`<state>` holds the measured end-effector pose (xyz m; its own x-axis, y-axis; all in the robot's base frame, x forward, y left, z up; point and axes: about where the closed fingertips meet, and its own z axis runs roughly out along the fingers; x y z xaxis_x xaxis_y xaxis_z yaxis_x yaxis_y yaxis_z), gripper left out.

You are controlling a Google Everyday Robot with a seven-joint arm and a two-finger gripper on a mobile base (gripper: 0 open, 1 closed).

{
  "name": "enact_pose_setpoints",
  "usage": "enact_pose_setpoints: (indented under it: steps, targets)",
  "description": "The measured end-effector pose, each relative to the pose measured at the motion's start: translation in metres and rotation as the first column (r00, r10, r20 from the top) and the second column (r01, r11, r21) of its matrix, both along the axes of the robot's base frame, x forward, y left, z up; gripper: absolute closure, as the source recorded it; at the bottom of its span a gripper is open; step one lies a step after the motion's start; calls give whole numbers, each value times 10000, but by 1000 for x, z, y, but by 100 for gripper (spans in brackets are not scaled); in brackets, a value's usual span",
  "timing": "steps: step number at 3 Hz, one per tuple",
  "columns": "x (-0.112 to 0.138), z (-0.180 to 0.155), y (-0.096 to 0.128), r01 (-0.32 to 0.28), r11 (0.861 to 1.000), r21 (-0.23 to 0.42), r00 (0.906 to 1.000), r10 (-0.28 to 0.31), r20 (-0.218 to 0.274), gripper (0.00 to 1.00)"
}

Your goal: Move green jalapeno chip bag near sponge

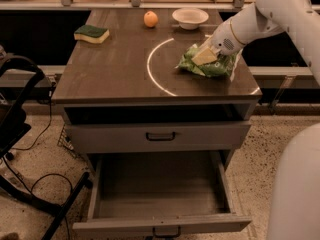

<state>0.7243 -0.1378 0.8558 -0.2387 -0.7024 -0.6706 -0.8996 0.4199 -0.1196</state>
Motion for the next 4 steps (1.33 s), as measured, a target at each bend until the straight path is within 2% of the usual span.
enact_pose_setpoints:
  steps: [2, 3, 4]
  targets:
    - [0, 2, 0, -1, 10000, 0, 10000, 1, 0, 100]
    - [11, 32, 27, -201, 9998, -39, 9997, 202, 163, 100]
    - [32, 107, 91, -248, 9984, -501, 9966, 286, 768, 100]
